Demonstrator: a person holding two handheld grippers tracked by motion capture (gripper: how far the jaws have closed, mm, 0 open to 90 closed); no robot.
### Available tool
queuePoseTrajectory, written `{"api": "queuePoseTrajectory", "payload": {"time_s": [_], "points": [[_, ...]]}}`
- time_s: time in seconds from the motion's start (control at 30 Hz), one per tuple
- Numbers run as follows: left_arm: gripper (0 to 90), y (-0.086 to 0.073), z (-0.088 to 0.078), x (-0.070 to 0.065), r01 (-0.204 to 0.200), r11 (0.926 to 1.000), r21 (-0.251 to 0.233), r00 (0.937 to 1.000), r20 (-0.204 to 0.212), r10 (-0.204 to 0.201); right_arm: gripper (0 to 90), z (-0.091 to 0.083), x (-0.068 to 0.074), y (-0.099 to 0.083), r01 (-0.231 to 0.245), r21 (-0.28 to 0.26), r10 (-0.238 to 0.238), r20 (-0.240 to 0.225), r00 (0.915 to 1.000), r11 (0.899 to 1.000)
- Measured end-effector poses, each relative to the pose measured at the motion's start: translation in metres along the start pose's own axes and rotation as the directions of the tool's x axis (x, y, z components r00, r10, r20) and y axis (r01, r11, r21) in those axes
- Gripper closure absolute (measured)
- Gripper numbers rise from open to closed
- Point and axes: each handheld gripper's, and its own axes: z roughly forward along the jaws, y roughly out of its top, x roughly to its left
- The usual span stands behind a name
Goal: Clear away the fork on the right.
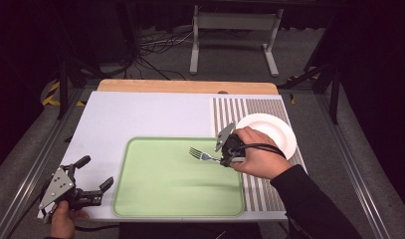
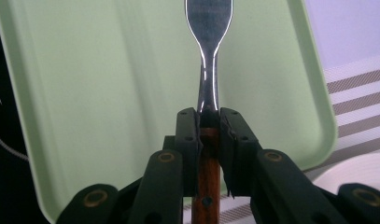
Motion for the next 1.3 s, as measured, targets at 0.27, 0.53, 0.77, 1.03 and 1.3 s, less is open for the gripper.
{"api": "queuePoseTrajectory", "payload": {"time_s": [0.27, 0.53, 0.77, 1.03, 1.3], "points": [[0.1, 0.0, 0.0, 0.0, 0.002, 1.0, -0.003, 1.0, 0.001, -0.002, 78.7, 0.004, 0.006, 0.006, -0.184, -0.025, 0.185, 0.014, 0.9827, 0.983], [0.1, 0.0, 0.0, 0.0, 0.001, 1.0, -0.003, 1.0, 0.0, -0.001, 78.6, 0.008, 0.01, 0.008, -0.315, -0.043, 0.317, 0.027, 0.9482, 0.948], [0.1, 0.0, 0.0, 0.0, 0.002, 1.0, -0.005, 1.0, 0.0, -0.002, 78.6, 0.012, 0.016, 0.011, -0.451, -0.033, 0.452, 0.043, 0.891, 0.892], [0.1, 0.0, 0.0, 0.0, 0.001, 1.0, -0.005, 1.0, 0.0, -0.001, 78.6, 0.015, 0.017, 0.012, -0.494, -0.037, 0.496, 0.041, 0.8676, 0.868], [0.1, 0.0, -0.001, 0.0, 0.004, 1.0, -0.006, 1.0, -0.003, -0.004, 78.6, 0.022, 0.017, 0.011, -0.554, -0.024, 0.554, 0.056, 0.8304, 0.832]]}}
